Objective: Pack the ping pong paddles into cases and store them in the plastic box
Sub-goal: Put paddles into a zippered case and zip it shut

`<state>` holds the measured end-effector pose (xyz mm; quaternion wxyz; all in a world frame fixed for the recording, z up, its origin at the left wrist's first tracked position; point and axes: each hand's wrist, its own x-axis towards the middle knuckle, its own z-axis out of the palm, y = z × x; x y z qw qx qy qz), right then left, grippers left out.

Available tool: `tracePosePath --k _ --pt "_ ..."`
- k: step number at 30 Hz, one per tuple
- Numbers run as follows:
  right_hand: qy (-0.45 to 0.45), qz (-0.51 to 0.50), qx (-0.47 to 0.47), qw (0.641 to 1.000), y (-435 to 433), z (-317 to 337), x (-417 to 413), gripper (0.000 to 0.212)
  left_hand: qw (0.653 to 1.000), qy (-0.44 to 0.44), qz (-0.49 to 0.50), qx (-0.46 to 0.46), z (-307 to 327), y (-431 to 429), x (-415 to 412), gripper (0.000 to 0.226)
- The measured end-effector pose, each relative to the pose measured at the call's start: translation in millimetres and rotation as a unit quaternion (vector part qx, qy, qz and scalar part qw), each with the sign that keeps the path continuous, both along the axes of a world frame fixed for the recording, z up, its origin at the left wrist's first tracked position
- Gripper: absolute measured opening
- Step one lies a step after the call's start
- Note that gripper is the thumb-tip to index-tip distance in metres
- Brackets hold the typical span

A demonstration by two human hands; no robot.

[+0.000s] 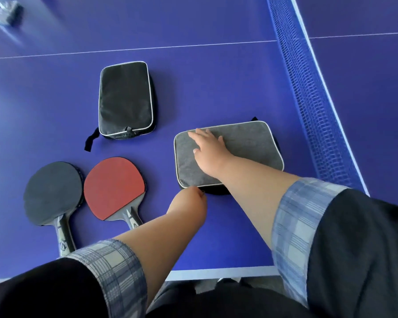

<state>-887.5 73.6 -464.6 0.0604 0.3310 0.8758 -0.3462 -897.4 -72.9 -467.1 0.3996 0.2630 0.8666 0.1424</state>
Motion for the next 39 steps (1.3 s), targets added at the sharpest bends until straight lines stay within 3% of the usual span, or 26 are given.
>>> tracePosePath --k 3,7,9,15,17,19,21,23,25,27,30,32,34,39 --pt "0.001 0.025 0.071 0.997 5 5 33 0.052 1.000 -0.001 0.008 -0.017 7 3 5 0.024" --pt "-0.095 0.083 0.189 0.974 3 -8 82 0.055 0.999 -0.012 0.012 -0.030 14 7 11 0.028" --pt "-0.124 0.093 0.188 0.970 -2 -18 94 0.060 0.999 -0.014 0.011 -0.026 11 8 15 0.029" --pt "-0.100 0.066 0.120 0.986 -2 -23 87 0.058 0.999 -0.039 -0.016 0.001 3 32 36 0.027" --pt "-0.062 0.050 0.070 0.994 2 -15 91 0.056 0.999 -0.041 -0.010 0.006 0 36 41 0.027" --pt "0.047 -0.016 0.017 0.999 2 -4 103 0.050 0.997 -0.067 0.023 0.008 -2 34 41 0.025" --pt "0.163 -0.128 0.013 0.978 -8 4 123 0.035 0.996 -0.087 0.036 0.011 1 29 38 0.021" --pt "0.158 -0.226 0.021 0.961 -28 5 143 0.015 0.996 -0.087 0.026 0.003 5 27 32 0.022" --pt "0.060 -0.282 -0.035 0.957 -48 -1 153 0.014 0.999 -0.050 0.006 -0.009 12 25 26 0.026" --pt "-0.020 -0.296 -0.114 0.948 -60 -8 154 0.023 0.998 0.053 -0.036 0.005 21 23 20 0.024" --pt "-0.056 -0.301 -0.224 0.925 -65 -11 143 0.040 0.960 0.205 -0.149 0.117 20 22 5 0.025" --pt "-0.049 -0.296 -0.224 0.927 -65 -14 133 0.042 0.919 0.243 -0.289 0.113 13 25 -7 0.055" --pt "-0.042 -0.281 -0.197 0.938 -65 -18 124 0.036 0.887 0.249 -0.387 0.041 5 32 -15 0.075" --pt "-0.029 -0.306 -0.157 0.938 -68 -28 109 0.030 0.859 0.281 -0.428 -0.002 -13 37 -16 0.079"
